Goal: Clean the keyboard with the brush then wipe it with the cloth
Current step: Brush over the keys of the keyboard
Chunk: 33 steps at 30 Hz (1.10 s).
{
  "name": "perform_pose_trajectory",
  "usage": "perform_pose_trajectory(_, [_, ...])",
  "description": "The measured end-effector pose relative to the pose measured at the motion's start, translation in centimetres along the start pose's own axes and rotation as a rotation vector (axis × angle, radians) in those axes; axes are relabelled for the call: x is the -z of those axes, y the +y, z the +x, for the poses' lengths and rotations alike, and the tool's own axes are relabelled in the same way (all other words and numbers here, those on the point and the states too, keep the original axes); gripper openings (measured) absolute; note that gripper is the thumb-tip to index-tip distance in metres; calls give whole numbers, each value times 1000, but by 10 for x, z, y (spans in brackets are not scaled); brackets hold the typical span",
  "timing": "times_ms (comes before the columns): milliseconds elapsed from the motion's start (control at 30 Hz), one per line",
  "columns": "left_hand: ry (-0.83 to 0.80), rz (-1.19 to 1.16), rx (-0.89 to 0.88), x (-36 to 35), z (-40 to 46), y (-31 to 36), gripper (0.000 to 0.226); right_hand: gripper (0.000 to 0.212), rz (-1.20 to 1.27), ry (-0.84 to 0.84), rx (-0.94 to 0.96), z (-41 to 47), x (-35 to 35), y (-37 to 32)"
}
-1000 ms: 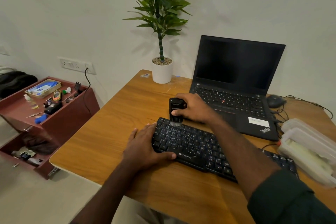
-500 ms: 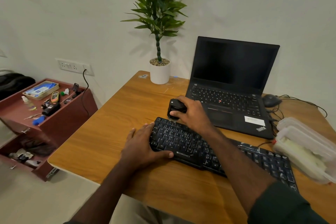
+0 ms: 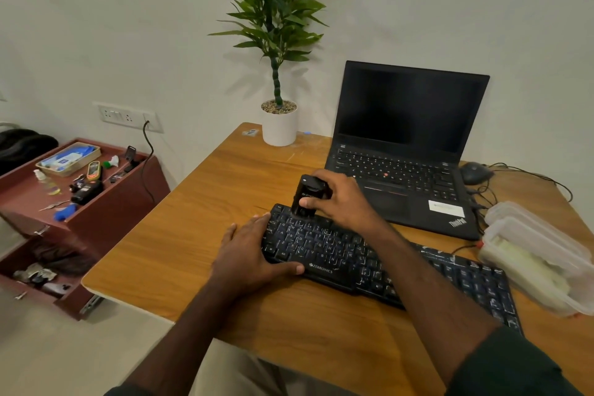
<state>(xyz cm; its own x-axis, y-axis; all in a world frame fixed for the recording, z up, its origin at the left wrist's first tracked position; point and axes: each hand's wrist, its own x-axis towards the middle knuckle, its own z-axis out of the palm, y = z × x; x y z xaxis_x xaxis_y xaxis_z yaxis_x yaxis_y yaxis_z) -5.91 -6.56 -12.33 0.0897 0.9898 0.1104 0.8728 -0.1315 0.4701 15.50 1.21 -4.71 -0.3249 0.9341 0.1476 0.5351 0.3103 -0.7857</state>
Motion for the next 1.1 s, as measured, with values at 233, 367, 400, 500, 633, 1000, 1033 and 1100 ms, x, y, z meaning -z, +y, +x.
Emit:
perform_pose_trajectory(233, [9, -6, 0, -1, 0, -1, 134, 36, -222, -133, -20, -1, 32, 5])
perform_pose_trajectory(367, [3, -7, -9, -2, 1, -2, 133, 39, -199, -94, -50, -1, 29, 9])
perform_pose_trajectory(400, [-3, -10, -12, -1, 1, -2, 132, 42, -152, -27, -70, -4, 21, 11])
perform_pose_trajectory(500, [-16, -10, -16, 0, 1, -3, 133, 41, -96, 213, -48, -14, -1, 18])
perform_pose_trajectory(633, [-13, 9, -11, 0, 1, -2, 134, 34, 1, 259, -14, -21, 6, 15])
perform_pose_trajectory(1000, [-7, -4, -31, -1, 2, -2, 134, 37, -83, 252, -21, -19, 2, 29])
perform_pose_trajectory(1033, [-11, -2, -29, -1, 1, -3, 133, 37, -65, 266, -17, -21, 1, 28])
perform_pose_trajectory(1100, [-12, 26, -36, -2, 0, -3, 132, 37, -19, 269, -22, -27, 11, 26])
